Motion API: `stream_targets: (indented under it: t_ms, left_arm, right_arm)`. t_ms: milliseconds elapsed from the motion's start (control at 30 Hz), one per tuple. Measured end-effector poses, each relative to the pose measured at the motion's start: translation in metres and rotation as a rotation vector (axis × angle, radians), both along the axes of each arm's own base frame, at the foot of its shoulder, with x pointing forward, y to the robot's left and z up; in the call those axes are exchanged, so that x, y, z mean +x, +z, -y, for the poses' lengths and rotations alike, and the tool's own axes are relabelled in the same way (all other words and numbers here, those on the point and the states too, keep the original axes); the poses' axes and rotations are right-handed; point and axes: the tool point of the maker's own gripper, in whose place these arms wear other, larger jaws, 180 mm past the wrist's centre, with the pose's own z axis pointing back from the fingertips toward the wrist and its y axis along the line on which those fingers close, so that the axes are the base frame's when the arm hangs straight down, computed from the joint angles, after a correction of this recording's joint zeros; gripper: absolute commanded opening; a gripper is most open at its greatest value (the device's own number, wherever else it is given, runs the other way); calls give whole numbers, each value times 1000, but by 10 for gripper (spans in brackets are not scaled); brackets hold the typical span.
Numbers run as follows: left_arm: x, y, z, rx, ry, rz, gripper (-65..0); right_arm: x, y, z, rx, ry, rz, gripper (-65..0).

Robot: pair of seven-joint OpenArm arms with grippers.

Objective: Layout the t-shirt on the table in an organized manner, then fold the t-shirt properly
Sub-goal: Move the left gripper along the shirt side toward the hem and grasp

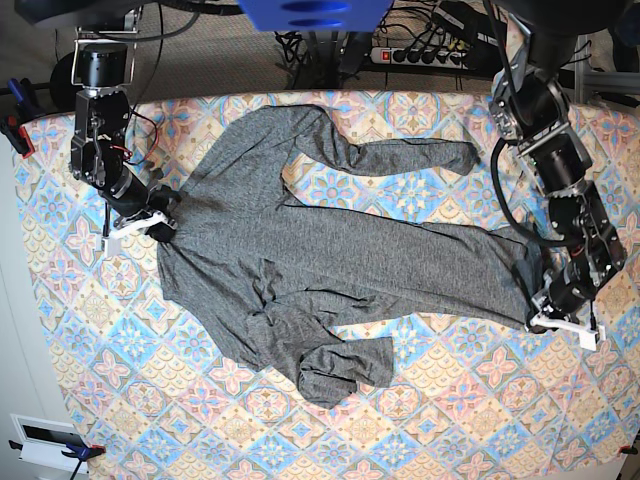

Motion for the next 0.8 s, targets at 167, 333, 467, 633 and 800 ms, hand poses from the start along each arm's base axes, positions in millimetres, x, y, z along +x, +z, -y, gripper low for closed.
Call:
stream_targets:
  t_ms: [167,333,467,633,800]
  left_arm:
    - [14,4,26,-18,-27,5,-650]
    - [24,4,41,-9,-22,48,-650]
    - [29,9,41,5,-7,86,-650]
    - [35,20,22,32,71,149,-650]
    - [25,13,-6,43,212,135,-650]
  right_arm:
    - [0,0,0,-1,-1,2,-649]
    - [0,0,0,-1,-1,1,-649]
    - [0,0,0,-1,-2,2,-649]
    - [0,0,0,-1,-2,1,-649]
    - [0,0,0,-1,-2,1,-649]
